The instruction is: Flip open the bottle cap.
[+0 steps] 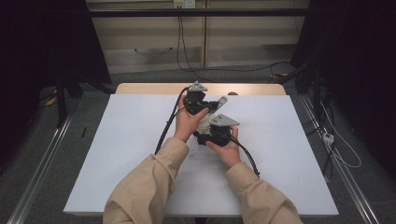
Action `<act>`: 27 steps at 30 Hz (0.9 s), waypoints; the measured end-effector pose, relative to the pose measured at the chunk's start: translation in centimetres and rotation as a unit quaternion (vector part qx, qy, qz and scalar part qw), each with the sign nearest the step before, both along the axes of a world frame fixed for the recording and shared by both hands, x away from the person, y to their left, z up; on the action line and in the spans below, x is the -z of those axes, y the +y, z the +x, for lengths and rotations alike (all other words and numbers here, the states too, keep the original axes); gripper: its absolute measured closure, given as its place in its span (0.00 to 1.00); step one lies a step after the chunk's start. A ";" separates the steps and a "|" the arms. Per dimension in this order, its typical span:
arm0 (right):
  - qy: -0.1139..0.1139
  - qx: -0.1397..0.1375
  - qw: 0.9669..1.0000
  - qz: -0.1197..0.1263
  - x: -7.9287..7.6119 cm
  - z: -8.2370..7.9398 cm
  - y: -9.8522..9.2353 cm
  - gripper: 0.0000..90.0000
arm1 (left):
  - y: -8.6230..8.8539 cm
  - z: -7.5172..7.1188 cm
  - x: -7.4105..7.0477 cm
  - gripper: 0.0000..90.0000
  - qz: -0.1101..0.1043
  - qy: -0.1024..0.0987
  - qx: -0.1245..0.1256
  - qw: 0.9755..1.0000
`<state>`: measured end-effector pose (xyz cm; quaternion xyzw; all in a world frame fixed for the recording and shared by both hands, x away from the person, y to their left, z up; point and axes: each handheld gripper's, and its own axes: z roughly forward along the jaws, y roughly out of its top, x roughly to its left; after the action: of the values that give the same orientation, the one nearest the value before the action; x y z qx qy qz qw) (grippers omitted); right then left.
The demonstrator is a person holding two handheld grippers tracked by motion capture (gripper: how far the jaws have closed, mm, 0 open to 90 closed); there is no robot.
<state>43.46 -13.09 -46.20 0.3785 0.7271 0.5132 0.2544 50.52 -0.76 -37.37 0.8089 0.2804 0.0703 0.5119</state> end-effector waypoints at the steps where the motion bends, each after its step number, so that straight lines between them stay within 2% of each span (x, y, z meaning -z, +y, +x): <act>1: -0.001 -0.001 1.000 -0.003 0.0 0.0 0.0 0.21 | 0.0 0.0 0.0 0.97 0.000 -0.001 -0.001 1.000; 4: -0.001 0.001 1.000 -0.004 0.0 -0.1 0.1 0.20 | 0.3 -0.1 -0.1 0.90 -0.006 0.002 0.000 1.000; 6: 0.003 0.006 1.000 0.001 0.0 -0.1 0.0 0.20 | 0.5 -0.2 -0.3 0.86 -0.008 -0.005 -0.002 1.000; 10: 0.016 0.013 1.000 0.004 -0.1 -0.1 -0.2 0.11 | 1.0 -0.6 -0.7 0.74 -0.019 -0.002 -0.002 1.000; 15: 0.034 0.006 0.999 0.010 -0.4 -0.3 -0.6 0.08 | 2.0 -1.3 -1.3 0.59 -0.044 0.004 -0.001 0.999; 17: 0.038 0.015 0.999 0.001 -0.7 -0.7 -0.8 0.08 | 2.5 -1.7 -1.3 0.51 -0.046 0.000 -0.003 0.999; 19: 0.046 0.010 0.999 0.003 -0.9 -1.0 -1.1 0.08 | 3.1 -2.0 -1.3 0.46 -0.051 0.001 -0.004 0.999; 21: 0.036 0.005 0.999 0.011 -1.0 -1.5 -1.5 0.07 | 3.5 -2.3 -1.2 0.40 -0.050 0.001 -0.005 0.999; 23: 0.039 0.004 0.999 0.002 -0.9 -1.7 -1.7 0.06 | 3.8 -2.7 -1.1 0.33 -0.050 0.002 -0.003 0.999; 27: 0.050 -0.005 0.999 -0.007 -0.9 -2.4 -2.0 0.08 | 4.6 -3.5 -1.0 0.28 -0.049 0.000 0.004 0.999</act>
<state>41.06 -15.10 -45.32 0.3986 0.7443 0.4897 0.2175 47.05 3.85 -36.38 0.7841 0.2809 0.0544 0.5508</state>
